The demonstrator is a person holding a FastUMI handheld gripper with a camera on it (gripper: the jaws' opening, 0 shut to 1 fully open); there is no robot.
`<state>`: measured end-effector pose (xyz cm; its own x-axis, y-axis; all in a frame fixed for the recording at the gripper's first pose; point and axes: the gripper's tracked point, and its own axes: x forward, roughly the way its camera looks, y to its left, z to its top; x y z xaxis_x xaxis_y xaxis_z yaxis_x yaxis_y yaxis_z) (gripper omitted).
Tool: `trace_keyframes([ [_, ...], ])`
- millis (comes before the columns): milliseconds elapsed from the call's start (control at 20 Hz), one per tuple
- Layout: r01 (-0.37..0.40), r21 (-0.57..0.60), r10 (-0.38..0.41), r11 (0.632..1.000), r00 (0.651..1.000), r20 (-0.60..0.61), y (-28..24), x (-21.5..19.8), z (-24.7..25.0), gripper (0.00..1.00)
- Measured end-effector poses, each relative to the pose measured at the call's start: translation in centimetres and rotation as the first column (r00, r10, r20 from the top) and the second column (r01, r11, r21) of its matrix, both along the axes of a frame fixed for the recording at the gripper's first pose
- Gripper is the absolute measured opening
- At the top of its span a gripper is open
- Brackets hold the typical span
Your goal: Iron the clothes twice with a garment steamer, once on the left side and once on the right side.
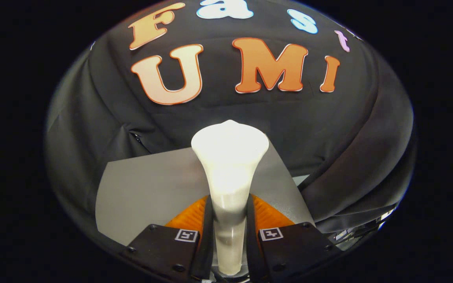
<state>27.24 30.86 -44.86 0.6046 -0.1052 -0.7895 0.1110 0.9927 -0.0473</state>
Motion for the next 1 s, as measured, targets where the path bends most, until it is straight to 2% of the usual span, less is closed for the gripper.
trace_keyframes([
  [300,-0.08,-0.036,0.085,0.996,0.979,0.184,2.4,-3.2,5.3,0.43],
  [700,-0.136,-0.053,0.146,0.989,0.911,0.386,2.8,-8.2,15.7,0.43],
  [900,-0.115,-0.121,0.159,0.986,0.865,0.476,0.2,-10.4,21.6,0.42],
  [1000,-0.086,-0.141,0.147,0.986,0.852,0.502,-2.3,-11.5,23.3,0.42],
])
